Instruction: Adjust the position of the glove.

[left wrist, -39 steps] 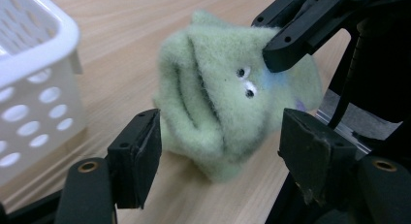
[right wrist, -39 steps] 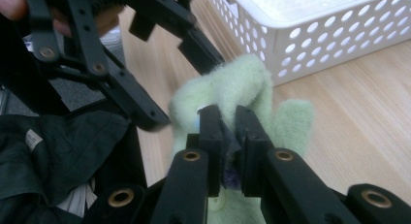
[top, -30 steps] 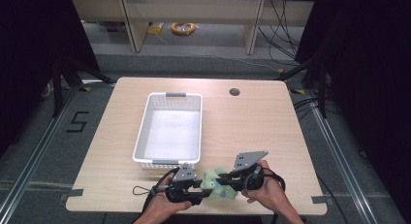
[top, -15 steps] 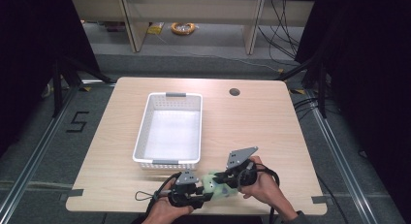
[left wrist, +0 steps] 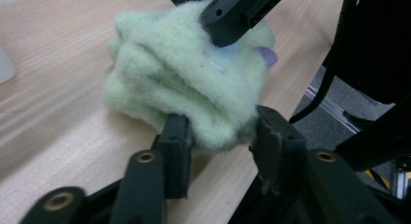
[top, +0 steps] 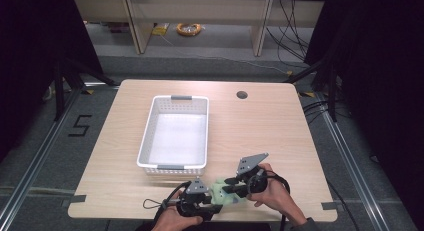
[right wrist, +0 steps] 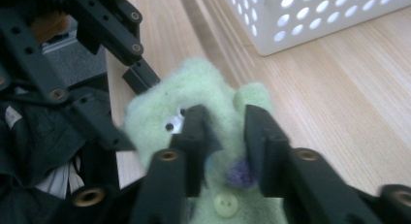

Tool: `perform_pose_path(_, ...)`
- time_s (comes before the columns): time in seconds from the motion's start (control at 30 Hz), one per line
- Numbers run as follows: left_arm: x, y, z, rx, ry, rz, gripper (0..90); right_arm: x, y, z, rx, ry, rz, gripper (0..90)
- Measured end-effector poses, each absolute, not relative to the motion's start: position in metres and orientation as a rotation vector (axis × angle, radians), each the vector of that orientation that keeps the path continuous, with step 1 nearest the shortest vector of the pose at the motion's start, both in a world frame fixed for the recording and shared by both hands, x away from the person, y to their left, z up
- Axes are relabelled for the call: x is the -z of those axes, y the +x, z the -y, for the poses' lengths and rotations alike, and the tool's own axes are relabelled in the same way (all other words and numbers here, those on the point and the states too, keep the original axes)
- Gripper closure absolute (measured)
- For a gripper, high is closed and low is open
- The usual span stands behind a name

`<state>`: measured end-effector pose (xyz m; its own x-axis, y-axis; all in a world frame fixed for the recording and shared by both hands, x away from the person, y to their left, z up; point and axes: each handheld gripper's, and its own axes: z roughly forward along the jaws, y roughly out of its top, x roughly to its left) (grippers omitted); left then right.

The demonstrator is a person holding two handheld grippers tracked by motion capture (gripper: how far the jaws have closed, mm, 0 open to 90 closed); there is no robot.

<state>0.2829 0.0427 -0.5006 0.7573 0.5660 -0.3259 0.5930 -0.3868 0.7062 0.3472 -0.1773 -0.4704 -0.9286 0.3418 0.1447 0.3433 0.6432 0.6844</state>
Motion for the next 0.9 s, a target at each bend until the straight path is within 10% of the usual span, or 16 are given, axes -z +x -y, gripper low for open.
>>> perform_pose_path(0.27,0.495,0.285,-0.059,0.048,2.037,-0.949,37.9,0.459,0.334,0.201,1.231,-0.933,2.793,47.7)
perform_pose_path(0.9,0.503,0.303,-0.057,0.141,1.963,-1.06,40.0,0.489,0.328,0.213,1.126,-1.24,2.653,43.1)
